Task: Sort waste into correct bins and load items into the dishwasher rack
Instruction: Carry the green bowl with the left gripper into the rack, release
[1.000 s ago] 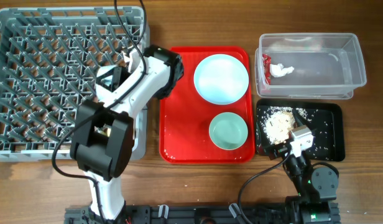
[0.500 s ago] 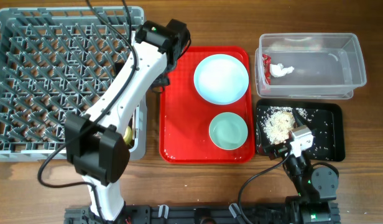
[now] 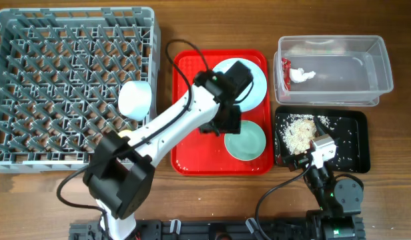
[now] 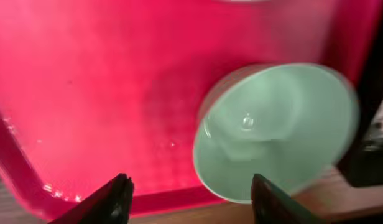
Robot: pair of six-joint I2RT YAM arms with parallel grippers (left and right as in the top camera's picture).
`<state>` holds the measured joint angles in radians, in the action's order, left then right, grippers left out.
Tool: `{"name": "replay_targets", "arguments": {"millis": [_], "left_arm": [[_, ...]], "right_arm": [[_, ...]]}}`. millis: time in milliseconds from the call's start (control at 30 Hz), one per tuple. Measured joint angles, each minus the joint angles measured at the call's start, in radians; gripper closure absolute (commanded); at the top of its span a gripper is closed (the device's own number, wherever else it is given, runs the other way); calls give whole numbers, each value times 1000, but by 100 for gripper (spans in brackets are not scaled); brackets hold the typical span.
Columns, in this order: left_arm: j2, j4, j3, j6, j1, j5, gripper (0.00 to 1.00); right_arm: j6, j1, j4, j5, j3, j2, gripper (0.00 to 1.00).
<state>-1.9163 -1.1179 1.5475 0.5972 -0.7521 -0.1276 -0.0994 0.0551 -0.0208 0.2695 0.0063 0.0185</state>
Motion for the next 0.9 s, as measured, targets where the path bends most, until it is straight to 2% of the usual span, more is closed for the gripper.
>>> {"name": "replay_targets", "arguments": {"millis": [33,133,267,367,433,500,600,633,733,900], "left_arm": [[0,35,-50,-9,1,-9,55],[0,152,-155,-26,-3,-19,55],[0,248,-250,-37,-3,-24,96],[0,236,-256,-39,-2,-27,96],[2,74,-213,-31,9,12,96],[21,-173,-63,-5,39,167,96],[74,-408,145,14,86,378,96],[128,-510,243,18,132,514,96],[229,-568,277,14,246,720,96],[229,-565,246,-1,420,953,96]], "right_arm": [[0,0,0,0,0,0,0],[0,0,0,0,0,0,0],[0,0,0,0,0,0,0],[0,0,0,0,0,0,0],[0,0,0,0,0,0,0],[0,0,0,0,0,0,0],[0,0,0,0,0,0,0],[0,0,0,0,0,0,0],[0,0,0,0,0,0,0],[0,0,0,0,0,0,0]]}}
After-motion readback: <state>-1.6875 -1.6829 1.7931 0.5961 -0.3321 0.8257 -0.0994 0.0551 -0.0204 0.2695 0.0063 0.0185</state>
